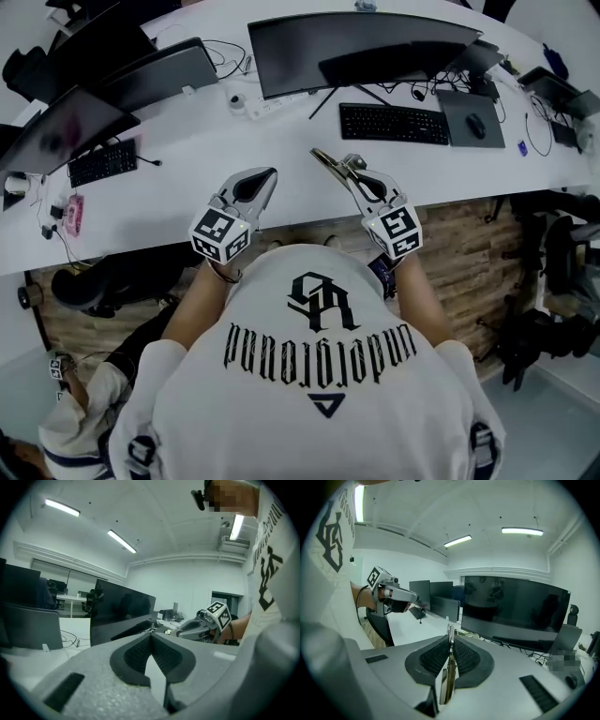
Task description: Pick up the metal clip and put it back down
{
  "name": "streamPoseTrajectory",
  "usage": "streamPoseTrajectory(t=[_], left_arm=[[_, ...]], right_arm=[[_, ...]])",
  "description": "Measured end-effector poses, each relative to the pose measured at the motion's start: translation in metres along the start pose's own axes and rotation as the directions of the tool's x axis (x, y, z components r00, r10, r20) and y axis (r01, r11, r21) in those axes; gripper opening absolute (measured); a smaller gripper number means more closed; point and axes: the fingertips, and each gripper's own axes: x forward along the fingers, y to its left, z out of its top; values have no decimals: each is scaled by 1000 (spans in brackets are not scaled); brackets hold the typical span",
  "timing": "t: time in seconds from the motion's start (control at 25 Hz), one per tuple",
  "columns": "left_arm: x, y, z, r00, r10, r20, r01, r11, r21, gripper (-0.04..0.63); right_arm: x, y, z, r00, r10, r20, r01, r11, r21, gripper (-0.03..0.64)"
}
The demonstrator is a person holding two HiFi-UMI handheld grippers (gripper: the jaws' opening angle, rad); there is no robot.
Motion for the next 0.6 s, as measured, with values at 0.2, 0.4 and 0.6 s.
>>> streamPoseTrajectory(t=[0.2, 0.4, 0.6], left_arm=[[12, -12, -2, 994, 105, 20, -104, 994, -27, 12], [15, -25, -8, 978, 205, 35, -204, 978, -48, 12], [18, -35, -12, 964, 264, 23, -262, 963, -70, 12]], right_arm=[[-3, -19, -3, 995, 98, 2, -98, 994, -54, 34], [-2, -26, -8, 981, 194, -3, -193, 976, -103, 34], [3, -22, -16, 958, 287, -3, -285, 952, -115, 34]])
